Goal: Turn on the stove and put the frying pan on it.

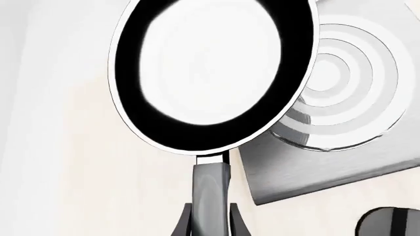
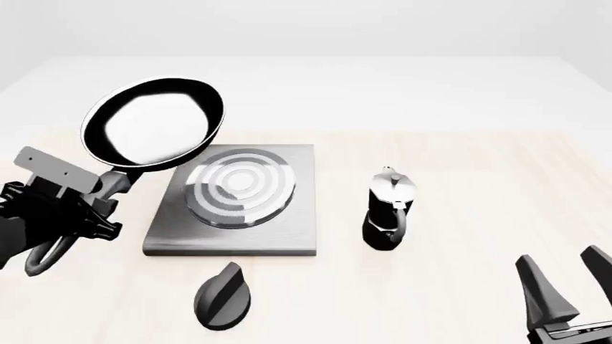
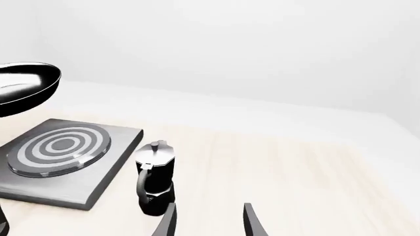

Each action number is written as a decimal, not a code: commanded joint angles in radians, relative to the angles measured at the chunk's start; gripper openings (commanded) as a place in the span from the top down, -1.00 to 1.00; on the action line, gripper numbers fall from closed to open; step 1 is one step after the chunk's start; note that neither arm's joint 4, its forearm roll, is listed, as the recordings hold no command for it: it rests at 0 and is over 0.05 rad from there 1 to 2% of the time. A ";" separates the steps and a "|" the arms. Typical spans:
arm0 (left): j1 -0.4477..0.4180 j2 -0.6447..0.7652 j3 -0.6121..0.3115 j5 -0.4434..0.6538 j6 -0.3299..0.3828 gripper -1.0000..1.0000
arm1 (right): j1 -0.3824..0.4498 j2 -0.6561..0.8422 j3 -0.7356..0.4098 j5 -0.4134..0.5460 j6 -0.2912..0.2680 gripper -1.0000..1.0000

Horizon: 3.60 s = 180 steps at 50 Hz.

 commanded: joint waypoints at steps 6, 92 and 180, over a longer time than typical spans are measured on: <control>-0.122 -0.061 -0.026 0.043 0.006 1.00 | -0.009 -0.004 -0.001 0.001 0.005 -1.00; -0.277 0.168 0.155 -0.234 0.038 1.00 | -0.013 -0.005 0.000 -0.001 0.012 -1.00; -0.375 -0.521 -0.024 0.313 -0.147 -1.00 | -0.002 -0.004 -0.085 0.037 0.014 -1.00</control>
